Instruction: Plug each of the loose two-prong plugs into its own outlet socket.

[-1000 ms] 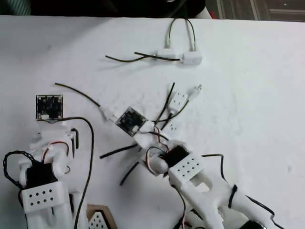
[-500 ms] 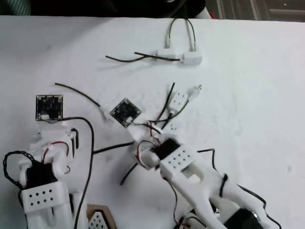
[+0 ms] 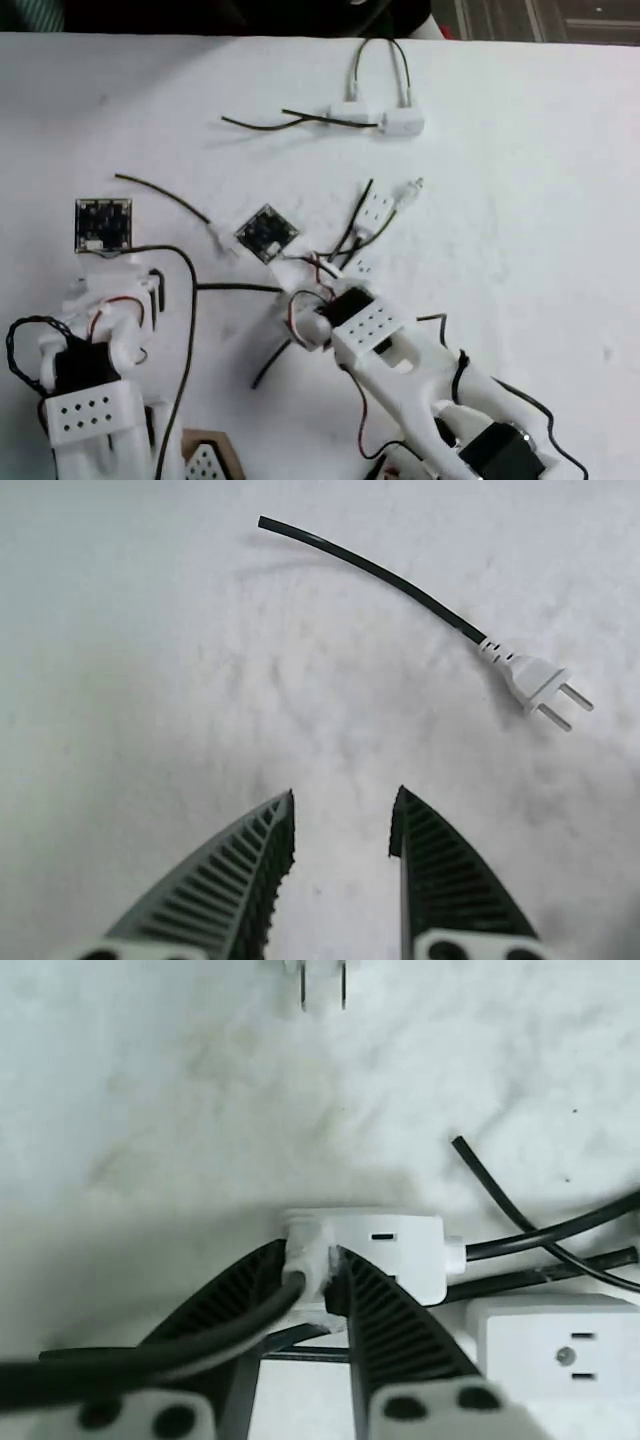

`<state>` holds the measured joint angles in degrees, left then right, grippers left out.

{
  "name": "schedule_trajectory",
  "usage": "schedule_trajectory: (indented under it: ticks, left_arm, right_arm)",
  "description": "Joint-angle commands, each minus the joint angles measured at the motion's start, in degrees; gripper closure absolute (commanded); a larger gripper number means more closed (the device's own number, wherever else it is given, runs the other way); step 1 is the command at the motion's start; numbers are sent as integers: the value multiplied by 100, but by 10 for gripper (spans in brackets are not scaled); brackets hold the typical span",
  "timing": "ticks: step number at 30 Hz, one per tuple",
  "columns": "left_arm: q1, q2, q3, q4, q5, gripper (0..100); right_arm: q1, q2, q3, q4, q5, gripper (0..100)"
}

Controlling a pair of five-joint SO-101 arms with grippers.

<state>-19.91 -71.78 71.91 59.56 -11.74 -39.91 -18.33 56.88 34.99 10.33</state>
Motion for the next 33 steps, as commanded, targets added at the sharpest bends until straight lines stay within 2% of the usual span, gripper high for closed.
schedule_trajectory:
  ticks: [1,16,20,26,33]
  left_arm:
    - [-40,-75,-44,-114,-62,827]
    - [-40,-75,-44,-114,-62,827]
    - [-57,-75,-44,-114,-62,827]
    - [-66,-75,-35,-114,-53,827]
    - [-66,-75,-35,-114,-53,827]
  right_arm:
    - [48,505,26,-207,176,982]
    - [57,585,0,-40,484,982]
    - [233,-171,-70,-40,501,982]
    - [989,-1147,-1354,330,457,982]
    - [1349,-84,-3332,532,457,981]
